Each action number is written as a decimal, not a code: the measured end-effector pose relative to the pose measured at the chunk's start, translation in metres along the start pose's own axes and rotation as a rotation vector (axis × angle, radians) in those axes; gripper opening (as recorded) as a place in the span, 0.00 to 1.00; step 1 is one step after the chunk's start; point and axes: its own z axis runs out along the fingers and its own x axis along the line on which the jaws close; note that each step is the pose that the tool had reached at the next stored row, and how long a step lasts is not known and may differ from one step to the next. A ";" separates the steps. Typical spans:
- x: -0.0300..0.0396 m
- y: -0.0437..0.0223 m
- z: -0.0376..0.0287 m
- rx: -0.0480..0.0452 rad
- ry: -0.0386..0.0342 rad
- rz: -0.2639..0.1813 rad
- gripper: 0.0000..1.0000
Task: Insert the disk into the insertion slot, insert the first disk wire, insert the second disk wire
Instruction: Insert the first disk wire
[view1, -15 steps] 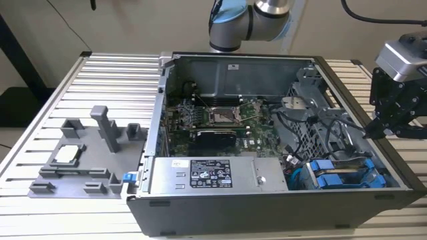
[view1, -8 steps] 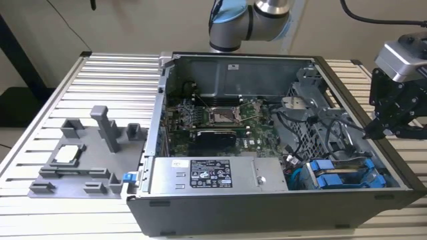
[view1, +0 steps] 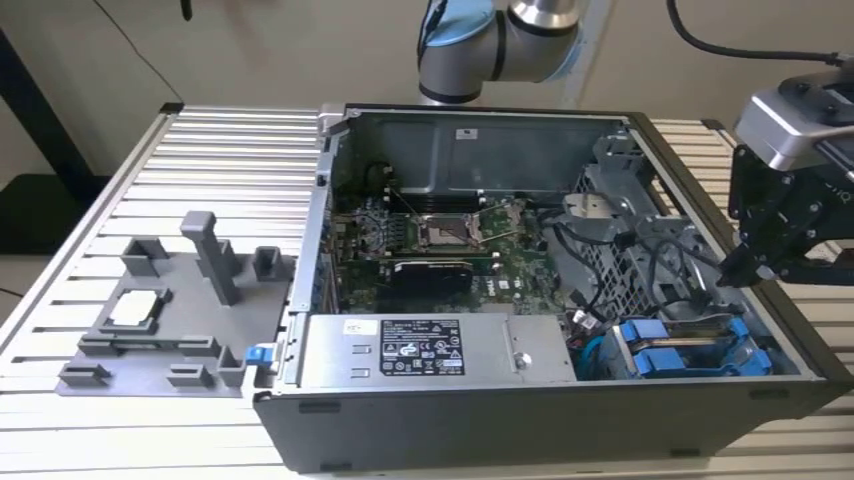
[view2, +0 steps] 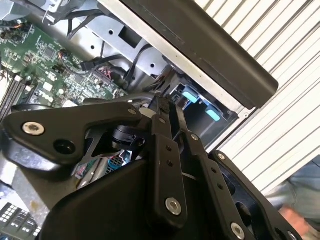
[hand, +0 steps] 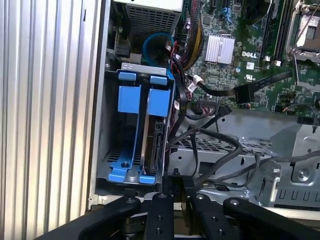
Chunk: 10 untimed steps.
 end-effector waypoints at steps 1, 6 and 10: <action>-0.0001 0.0011 0.0015 0.0000 0.0023 0.005 0.19; 0.0001 0.0041 0.0090 0.0019 0.0115 0.042 0.19; 0.0017 0.0055 0.0115 -0.0015 0.0121 0.050 0.19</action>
